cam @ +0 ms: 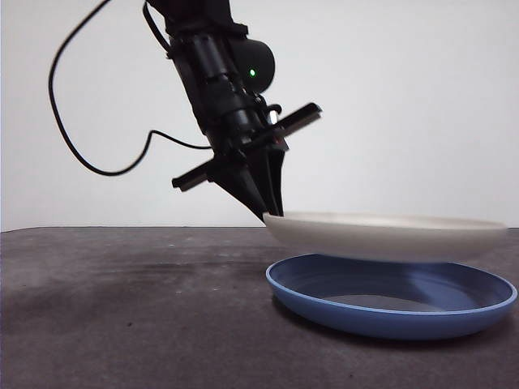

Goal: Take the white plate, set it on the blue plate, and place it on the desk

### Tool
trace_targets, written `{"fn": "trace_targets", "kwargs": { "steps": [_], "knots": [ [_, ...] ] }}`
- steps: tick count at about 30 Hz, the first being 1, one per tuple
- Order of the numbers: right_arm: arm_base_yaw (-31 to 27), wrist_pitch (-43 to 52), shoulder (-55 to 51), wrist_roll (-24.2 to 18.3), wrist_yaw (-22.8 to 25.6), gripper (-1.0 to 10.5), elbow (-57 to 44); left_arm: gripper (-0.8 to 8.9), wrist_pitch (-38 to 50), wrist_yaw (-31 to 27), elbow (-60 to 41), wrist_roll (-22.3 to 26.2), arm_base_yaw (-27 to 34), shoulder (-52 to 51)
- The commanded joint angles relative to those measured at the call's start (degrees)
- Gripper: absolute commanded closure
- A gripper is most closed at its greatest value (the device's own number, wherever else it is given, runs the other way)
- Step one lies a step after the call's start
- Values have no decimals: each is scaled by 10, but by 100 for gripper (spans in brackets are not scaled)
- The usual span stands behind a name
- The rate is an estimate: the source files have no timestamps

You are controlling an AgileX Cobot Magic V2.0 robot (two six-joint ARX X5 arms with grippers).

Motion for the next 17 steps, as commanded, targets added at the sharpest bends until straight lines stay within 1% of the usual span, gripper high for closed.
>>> {"fn": "trace_targets", "kwargs": {
  "steps": [1, 15, 17],
  "knots": [
    [6, 3, 1, -5, 0, 349, 12, 805, 0, 1, 18, -3, -7, 25],
    [12, 3, 1, -5, 0, 349, 12, 804, 5, 1, 18, -3, -13, 45],
    [12, 3, 1, -5, 1, 349, 12, 782, 5, 1, 18, -1, -13, 45]
  ]
}}
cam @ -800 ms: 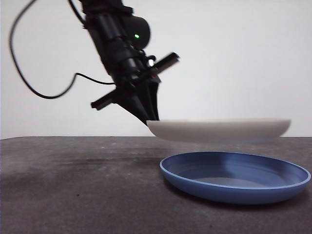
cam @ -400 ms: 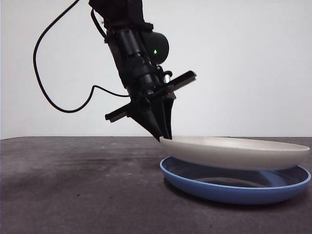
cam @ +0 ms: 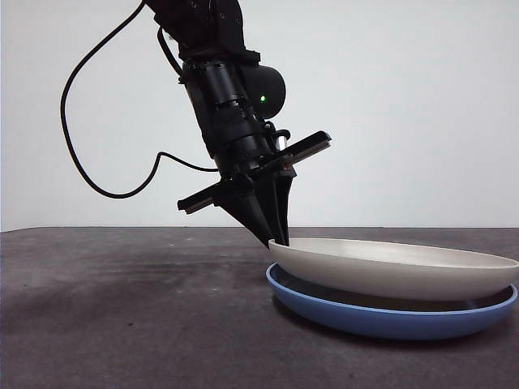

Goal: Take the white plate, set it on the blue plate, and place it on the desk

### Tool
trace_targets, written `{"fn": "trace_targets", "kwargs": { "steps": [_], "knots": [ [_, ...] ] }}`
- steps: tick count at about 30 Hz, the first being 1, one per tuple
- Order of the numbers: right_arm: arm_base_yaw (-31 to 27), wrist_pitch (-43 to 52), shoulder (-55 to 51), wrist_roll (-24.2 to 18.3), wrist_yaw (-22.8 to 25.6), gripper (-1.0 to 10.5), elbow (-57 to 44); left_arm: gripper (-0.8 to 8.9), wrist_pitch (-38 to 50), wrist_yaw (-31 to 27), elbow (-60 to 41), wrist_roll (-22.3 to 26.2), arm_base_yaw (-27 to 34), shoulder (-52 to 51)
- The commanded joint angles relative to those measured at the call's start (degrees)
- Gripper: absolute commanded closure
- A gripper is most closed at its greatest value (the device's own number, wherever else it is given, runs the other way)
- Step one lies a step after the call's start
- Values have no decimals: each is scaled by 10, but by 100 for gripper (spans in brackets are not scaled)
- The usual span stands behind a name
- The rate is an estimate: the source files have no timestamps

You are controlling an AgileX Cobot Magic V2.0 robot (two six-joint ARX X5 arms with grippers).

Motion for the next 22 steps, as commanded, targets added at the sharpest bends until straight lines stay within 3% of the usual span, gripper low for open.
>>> {"fn": "trace_targets", "kwargs": {
  "steps": [1, 9, 14, 22],
  "knots": [
    [3, 3, 1, -5, 1, 349, 12, 760, 3, 2, 17, 3, -5, 14],
    [3, 3, 1, -5, 0, 349, 12, 451, -12, 25, 34, 3, -5, 14],
    [3, 3, 1, -5, 1, 349, 12, 176, -63, 24, 88, 30, -6, 14],
    [3, 3, 1, -5, 2, 349, 12, 156, -219, -3, 225, 115, -5, 7]
  ]
}}
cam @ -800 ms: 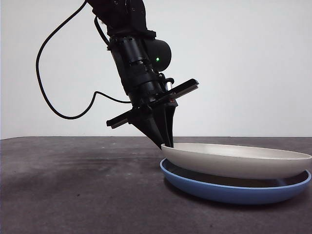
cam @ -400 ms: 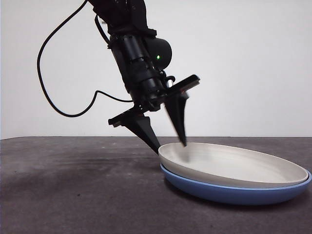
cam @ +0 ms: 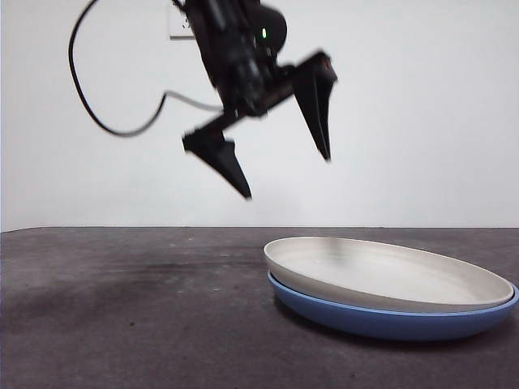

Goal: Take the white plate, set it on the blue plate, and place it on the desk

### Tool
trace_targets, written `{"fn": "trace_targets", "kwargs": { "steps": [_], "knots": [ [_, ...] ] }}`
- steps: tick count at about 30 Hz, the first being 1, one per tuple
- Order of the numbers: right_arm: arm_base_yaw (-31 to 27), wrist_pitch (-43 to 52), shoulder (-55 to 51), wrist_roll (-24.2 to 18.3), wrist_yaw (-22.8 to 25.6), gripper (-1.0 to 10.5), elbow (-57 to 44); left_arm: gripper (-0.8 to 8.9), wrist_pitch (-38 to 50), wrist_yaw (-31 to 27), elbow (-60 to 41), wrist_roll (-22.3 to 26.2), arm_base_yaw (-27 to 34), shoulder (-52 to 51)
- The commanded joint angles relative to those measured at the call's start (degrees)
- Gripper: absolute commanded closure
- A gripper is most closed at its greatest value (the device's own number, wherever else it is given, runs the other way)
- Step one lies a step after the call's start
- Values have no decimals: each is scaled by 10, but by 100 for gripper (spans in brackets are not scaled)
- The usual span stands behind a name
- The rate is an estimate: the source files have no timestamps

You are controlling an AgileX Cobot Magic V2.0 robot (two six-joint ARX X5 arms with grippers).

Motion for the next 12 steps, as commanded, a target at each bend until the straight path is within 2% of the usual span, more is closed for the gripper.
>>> {"fn": "trace_targets", "kwargs": {
  "steps": [1, 12],
  "knots": [
    [2, 3, 1, -5, 4, 349, 12, 156, -48, -3, 49, 50, -5, 2],
    [2, 3, 2, -5, 38, 349, 12, 157, -79, -5, 50, 78, -6, -134]
  ]
}}
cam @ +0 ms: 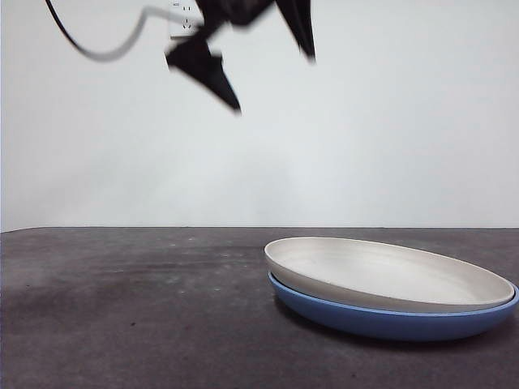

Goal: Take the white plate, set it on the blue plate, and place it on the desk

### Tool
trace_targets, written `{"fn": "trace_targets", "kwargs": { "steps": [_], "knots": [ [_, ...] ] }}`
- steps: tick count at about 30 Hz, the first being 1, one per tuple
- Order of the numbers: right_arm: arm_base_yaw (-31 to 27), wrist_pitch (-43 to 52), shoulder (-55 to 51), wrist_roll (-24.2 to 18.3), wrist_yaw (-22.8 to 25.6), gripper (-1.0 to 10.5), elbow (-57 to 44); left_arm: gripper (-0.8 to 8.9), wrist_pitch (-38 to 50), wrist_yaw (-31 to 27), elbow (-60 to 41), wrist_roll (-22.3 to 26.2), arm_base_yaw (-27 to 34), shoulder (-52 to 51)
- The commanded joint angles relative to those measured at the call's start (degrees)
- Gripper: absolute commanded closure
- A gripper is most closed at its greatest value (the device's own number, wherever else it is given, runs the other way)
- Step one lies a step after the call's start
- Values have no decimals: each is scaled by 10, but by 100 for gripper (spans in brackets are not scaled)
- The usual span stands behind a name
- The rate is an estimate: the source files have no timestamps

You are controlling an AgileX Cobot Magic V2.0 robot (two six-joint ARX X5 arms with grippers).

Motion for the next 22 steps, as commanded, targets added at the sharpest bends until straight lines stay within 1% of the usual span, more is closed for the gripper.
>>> {"fn": "trace_targets", "kwargs": {
  "steps": [1, 5, 8, 16, 22],
  "knots": [
    [2, 3, 2, -5, 10, 349, 12, 158, -24, -2, 12, 16, -6, -40],
    [2, 3, 2, -5, 16, 349, 12, 158, -24, -8, -11, 27, -6, -114],
    [2, 4, 2, -4, 17, 349, 12, 159, -24, -27, -55, 31, -6, -177],
    [2, 5, 22, 2, 18, 349, 12, 159, -23, -33, -241, 59, -3, -362],
    [2, -6, 45, 11, 17, 349, 11, 159, 9, -33, -380, 58, -3, -509]
  ]
}}
